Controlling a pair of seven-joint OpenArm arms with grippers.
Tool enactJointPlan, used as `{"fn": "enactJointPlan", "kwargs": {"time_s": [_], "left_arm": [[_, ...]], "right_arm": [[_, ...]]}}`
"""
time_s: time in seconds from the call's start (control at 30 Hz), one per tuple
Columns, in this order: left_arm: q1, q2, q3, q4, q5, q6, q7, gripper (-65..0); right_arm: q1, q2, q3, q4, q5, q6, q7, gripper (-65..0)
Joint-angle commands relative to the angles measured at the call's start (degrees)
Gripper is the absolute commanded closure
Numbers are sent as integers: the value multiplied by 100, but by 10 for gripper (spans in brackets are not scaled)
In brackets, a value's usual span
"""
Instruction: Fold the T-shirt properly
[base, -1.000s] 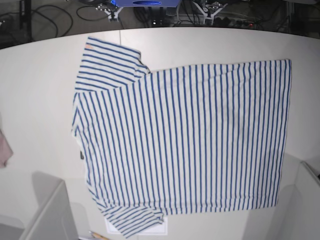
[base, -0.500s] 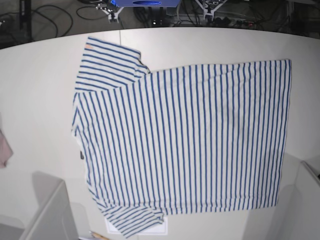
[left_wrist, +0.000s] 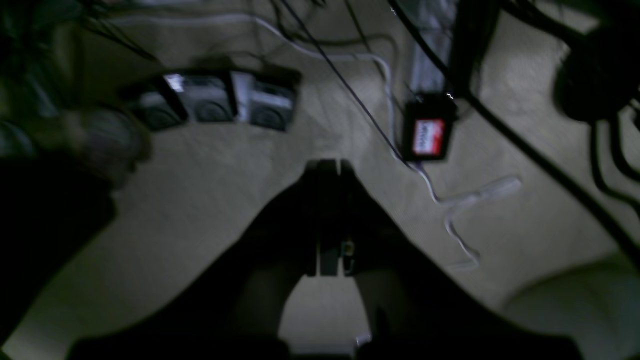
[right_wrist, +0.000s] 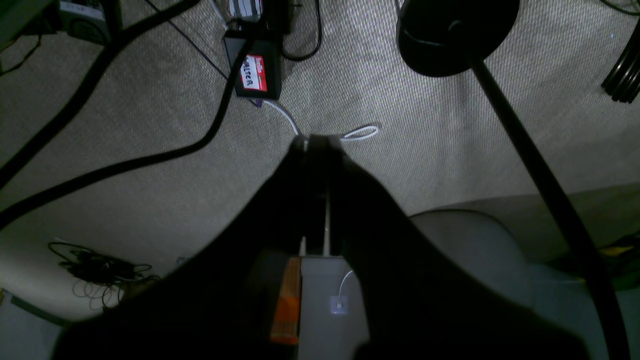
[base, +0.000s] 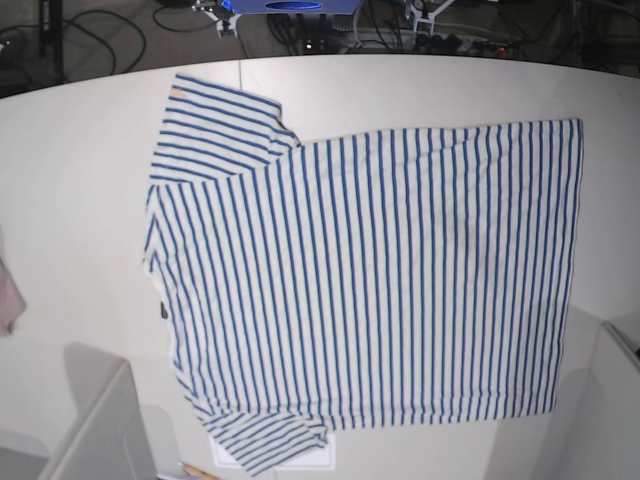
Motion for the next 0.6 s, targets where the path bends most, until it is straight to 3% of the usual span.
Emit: {"fn": "enactJointPlan", "kwargs": {"time_s": [0.0, 0.23, 0.4, 0.57], "left_arm": [[146, -44, 1, 84, -23, -1, 29, 0], [955, -264, 1, 1166, -23, -1, 29, 0], [1685, -290, -8, 2106, -23, -10, 21, 0], [2362, -413, -16, 3100, -32, -10, 21, 0]], "right_arm": [[-91, 9, -8, 7, -6, 32, -45, 0], [-601, 132, -8, 341, -6, 41, -18, 0], [-1709, 422, 45, 2011, 30, 41, -203, 0], [-2684, 493, 54, 3769, 38, 14, -634, 0]]}}
